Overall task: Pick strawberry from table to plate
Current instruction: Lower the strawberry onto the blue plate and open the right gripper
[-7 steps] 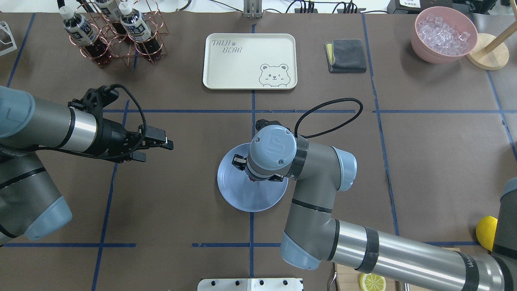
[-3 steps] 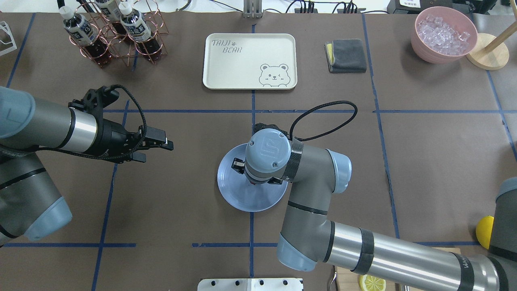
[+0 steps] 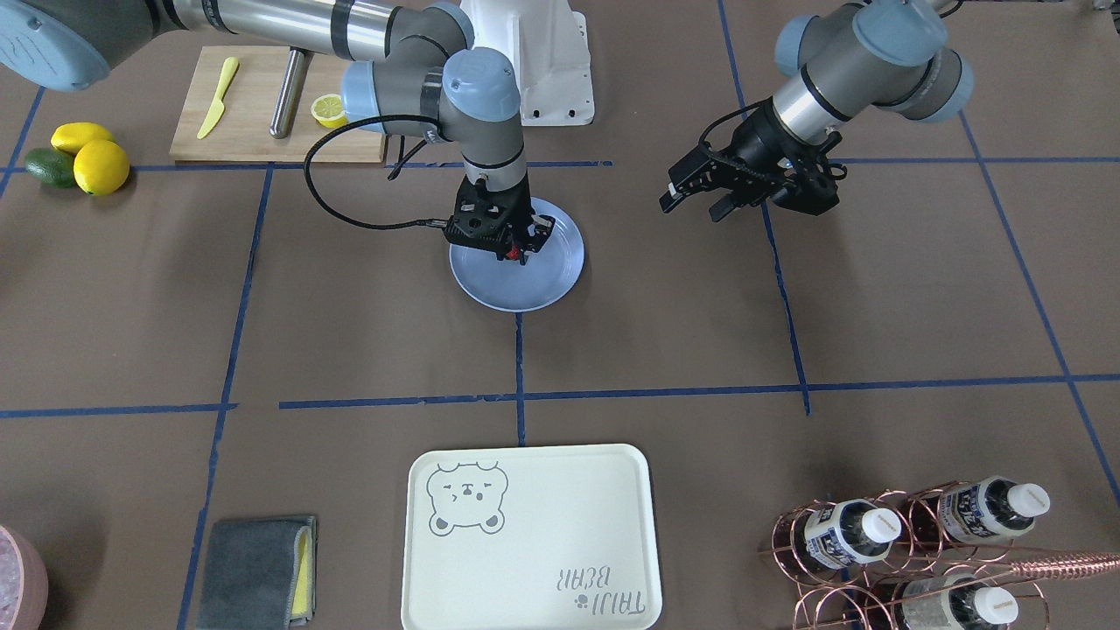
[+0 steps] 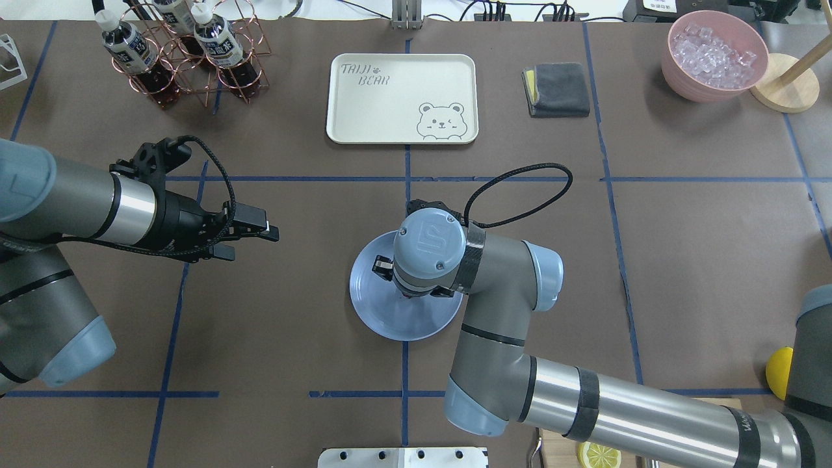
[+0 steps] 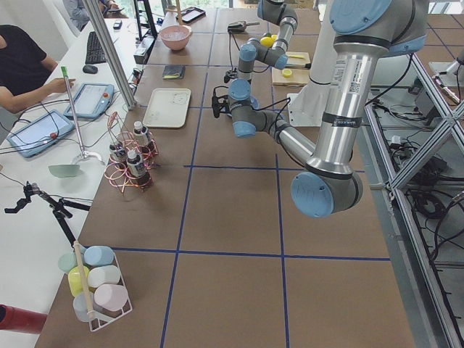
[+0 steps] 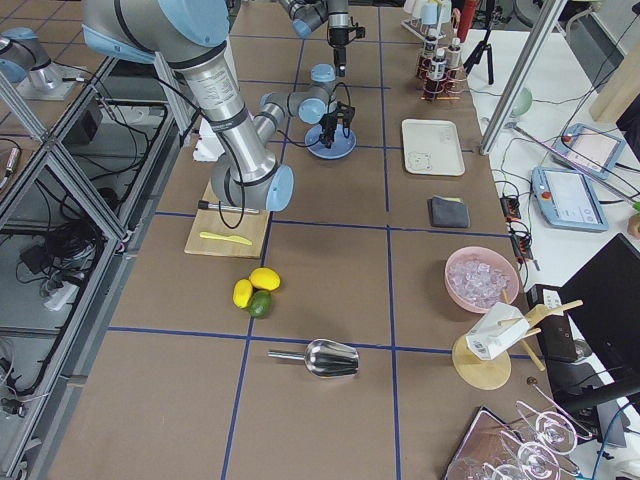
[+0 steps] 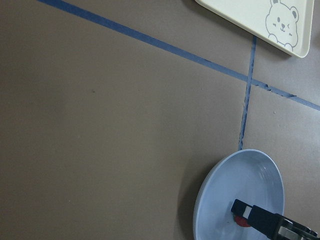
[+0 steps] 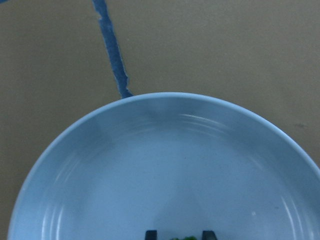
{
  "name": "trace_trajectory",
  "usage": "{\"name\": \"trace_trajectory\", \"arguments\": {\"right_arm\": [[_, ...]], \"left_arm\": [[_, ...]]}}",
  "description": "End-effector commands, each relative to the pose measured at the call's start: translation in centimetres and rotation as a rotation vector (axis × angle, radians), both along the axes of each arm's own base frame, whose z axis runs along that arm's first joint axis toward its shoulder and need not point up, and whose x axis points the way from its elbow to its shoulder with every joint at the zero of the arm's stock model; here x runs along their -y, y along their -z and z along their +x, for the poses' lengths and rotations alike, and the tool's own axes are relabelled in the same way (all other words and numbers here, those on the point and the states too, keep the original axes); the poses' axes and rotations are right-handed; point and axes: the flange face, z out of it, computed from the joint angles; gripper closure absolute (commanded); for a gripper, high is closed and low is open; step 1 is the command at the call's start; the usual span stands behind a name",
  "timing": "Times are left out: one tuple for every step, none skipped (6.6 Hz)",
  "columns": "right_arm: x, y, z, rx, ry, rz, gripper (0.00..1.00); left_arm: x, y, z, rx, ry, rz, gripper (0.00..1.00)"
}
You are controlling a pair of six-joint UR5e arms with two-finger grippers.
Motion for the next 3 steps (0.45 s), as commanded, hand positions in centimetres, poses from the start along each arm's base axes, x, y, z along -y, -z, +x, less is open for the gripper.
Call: {"name": "trace_trajectory", "arguments": {"right_arm": [[0.01,0.09,-0.15,-0.001,0.001,0.000,0.00],[0.00,0.38,-0.13,0.003,0.001,0.001,0.00],[0.01,0.60,-0.14,0.006,0.002,0.004,0.00]], "left_arm": [[-0.01,0.04,-0.03,-0.001,0.000,0.000,0.00],[-0.03,0.11,-0.06,-0.002,0.001,-0.002,0.00],[-0.09,0.25,-0.12,-0.005,0.002,-0.002,0.00]]}}
